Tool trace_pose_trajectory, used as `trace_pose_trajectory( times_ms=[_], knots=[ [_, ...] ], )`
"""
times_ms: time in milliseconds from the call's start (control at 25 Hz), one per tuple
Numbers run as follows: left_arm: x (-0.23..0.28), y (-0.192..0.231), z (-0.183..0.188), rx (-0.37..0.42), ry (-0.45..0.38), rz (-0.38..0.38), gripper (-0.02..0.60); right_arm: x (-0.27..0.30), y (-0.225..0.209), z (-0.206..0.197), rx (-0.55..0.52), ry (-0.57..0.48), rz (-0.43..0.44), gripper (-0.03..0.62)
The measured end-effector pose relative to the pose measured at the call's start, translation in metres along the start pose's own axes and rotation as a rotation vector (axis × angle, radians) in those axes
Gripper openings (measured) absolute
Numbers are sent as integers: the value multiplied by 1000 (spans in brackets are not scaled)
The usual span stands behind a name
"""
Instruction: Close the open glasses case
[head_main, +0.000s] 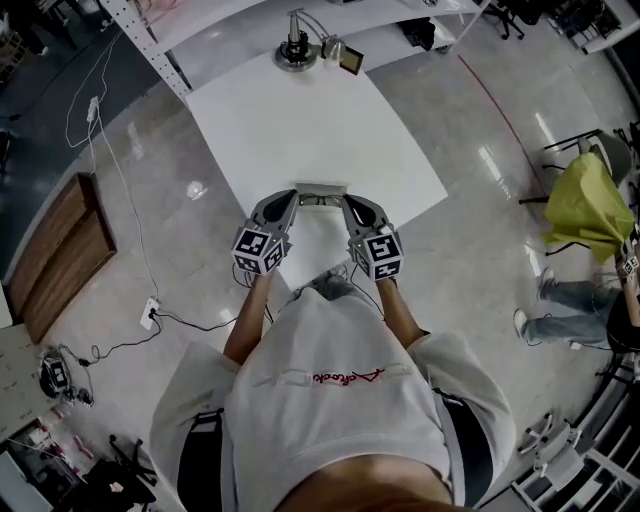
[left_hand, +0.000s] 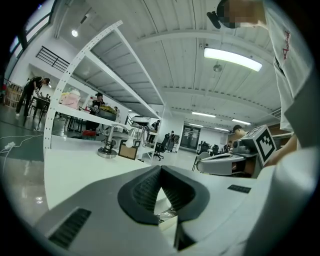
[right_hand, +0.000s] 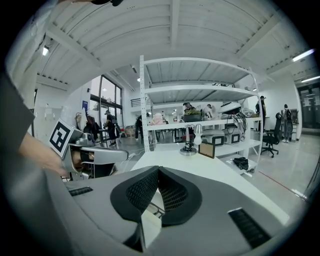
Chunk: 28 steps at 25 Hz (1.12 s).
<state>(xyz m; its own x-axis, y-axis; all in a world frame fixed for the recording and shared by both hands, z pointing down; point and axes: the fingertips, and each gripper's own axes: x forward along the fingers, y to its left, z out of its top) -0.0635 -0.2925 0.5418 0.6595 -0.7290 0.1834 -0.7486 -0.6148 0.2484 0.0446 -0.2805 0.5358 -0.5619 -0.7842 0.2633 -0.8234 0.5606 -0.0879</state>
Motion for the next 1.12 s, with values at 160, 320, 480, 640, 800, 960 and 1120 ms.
trace_pose_trajectory(
  times_ms=[160,320,480,640,800,960,1120],
  knots=[
    [-2,0,-12,-12,31,16,26,-1,1,-11,20,27,14,0],
    [-6,-5,-27,-21,62,19,26,-5,3,-26,40,54,13,0],
    [1,-1,-37,-29,78,19,26,1,1,-36,57,69,15,0],
    [-1,-5,-54,-52,108,26,26,-4,4,-60,84,106,15,0],
    [-2,-10,-69,-69,131,27,26,-11,9,-78,110,128,21,0],
    [-5,-13,-84,-79,154,31,26,-15,15,-95,130,151,29,0],
    [-10,-17,-96,-90,173,34,26,-20,20,-109,141,175,37,0]
  ],
)
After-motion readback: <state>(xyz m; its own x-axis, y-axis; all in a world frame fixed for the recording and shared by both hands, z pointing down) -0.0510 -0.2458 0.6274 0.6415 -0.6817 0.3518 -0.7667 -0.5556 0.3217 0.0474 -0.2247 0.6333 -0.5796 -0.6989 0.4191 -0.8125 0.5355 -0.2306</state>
